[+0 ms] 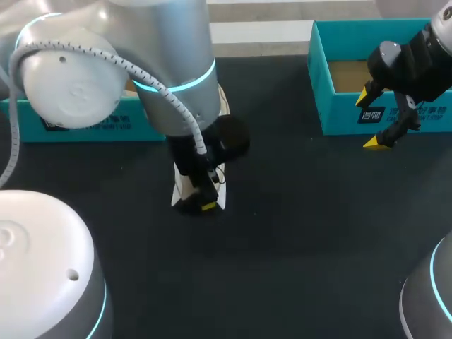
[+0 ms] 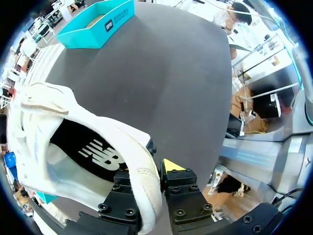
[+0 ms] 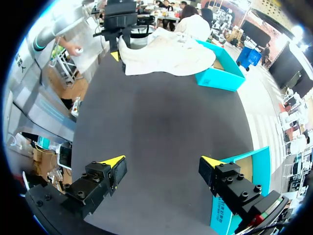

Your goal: Take the shoe out of the shoebox, open the shoe tongue, remove and reinsert the insole, then place the shoe into the shoebox

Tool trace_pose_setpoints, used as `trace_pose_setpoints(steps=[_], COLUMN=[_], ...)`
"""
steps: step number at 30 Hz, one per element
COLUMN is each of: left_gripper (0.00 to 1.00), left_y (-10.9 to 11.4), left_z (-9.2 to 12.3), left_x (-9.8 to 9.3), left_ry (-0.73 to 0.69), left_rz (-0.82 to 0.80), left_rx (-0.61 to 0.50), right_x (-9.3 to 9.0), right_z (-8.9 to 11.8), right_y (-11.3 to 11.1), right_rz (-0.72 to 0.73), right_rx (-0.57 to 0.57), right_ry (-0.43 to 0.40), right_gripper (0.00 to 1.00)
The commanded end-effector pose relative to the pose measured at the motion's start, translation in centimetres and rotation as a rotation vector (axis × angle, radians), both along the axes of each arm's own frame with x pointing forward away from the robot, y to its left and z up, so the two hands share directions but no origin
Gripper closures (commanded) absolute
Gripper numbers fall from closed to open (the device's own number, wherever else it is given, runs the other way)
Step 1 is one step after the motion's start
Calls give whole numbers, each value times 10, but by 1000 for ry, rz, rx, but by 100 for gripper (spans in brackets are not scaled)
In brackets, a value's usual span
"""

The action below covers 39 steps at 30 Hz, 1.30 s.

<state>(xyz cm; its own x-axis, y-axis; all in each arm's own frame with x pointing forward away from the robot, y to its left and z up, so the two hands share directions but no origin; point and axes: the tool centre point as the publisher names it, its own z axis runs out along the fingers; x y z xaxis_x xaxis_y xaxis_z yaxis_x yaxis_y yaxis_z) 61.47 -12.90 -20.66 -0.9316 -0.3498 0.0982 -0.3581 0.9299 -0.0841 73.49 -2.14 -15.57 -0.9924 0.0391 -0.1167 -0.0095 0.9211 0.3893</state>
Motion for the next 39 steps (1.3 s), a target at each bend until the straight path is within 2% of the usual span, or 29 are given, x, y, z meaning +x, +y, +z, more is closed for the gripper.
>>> trace_pose_setpoints(steps=[1,12,20,31,39], left_gripper=[100,100,100,100,100], left_y=[21,69,113,158,191], left_z=[4,-1,9,26,34], left_x=[17,67,113,168,205], left_ry=[50,63,76,112,125], left_rz=[-47,-74,-54,-80,-71], left_rx=[-59,-40,-59,-79,-31], right_x=[2,2,2,2,2], right_z=[0,0,0,0,0], right_y=[2,2,2,2,2], right_rz=[0,0,0,0,0], right_rx=[-3,-3,-3,-3,-3], right_ry=[4,4,4,4,4], right_gripper=[0,0,0,0,0])
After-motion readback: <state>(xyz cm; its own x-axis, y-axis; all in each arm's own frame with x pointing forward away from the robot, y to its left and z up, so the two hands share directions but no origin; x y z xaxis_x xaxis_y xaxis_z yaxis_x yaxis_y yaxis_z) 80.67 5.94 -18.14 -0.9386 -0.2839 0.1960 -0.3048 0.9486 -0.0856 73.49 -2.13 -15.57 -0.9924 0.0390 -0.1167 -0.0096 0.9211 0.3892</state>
